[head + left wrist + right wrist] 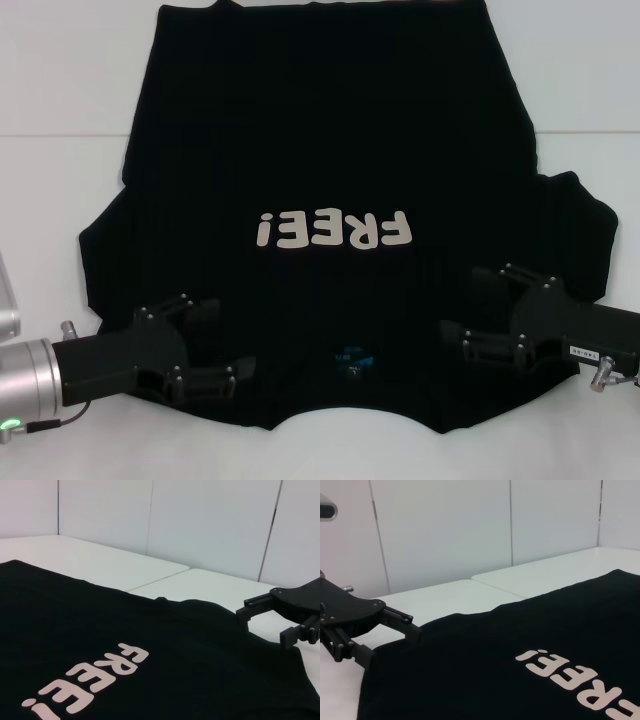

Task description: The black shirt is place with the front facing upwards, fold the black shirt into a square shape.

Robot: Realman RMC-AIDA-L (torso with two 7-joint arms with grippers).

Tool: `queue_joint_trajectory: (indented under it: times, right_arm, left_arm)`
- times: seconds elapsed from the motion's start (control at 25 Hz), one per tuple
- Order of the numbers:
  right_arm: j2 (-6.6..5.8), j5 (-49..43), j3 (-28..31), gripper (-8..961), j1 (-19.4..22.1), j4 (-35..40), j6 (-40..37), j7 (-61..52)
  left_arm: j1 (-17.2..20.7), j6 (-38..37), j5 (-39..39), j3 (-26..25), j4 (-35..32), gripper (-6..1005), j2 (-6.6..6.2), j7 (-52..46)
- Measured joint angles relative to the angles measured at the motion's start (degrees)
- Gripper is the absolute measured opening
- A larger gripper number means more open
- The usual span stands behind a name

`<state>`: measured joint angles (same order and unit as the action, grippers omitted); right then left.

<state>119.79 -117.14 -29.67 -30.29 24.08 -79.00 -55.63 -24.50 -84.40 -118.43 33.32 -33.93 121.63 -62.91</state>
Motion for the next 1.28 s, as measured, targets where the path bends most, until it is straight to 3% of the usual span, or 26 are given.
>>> queue_joint_trajectory:
  times: [0.48,0.64,0.76,0.92,1.0,1.12,1.28]
  right_arm:
    - [0.00,0.1,0.1,912,0.0,0.0,0.0,0.0]
    - [0.00,0.1,0.4,912,0.0,-0.2,0.0,0.0]
    - [0.00,0.1,0.4,911,0.0,-0.3,0.5,0.0]
    - [0.00,0.0,0.0,910,0.0,-0.4,1.6,0.0]
    - [0.01,-0.1,0.0,910,0.0,-0.5,1.7,-0.1]
    - [0.07,-0.1,0.0,909,0.1,-0.5,1.9,-0.2]
    - [0.09,-0.2,0.0,908,-0.1,-0.5,1.8,-0.4]
  left_arm:
    - [0.0,0.3,0.3,-0.1,0.0,947,0.19,-0.8]
    - [-0.9,0.4,0.4,-2.7,-0.1,947,-0.29,-9.2]
    - [-3.1,1.1,0.4,-5.5,0.2,947,-2.97,-25.5]
    - [-6.3,2.5,0.4,-6.6,4.4,947,-9.72,-44.3]
    - [-7.3,3.5,-0.1,-6.7,6.0,947,-12.23,-50.1]
    - [-7.7,6.3,-1.6,-6.8,5.9,947,-14.04,-57.5]
    - [-7.7,13.6,-5.3,-6.8,5.8,947,-14.36,-65.8]
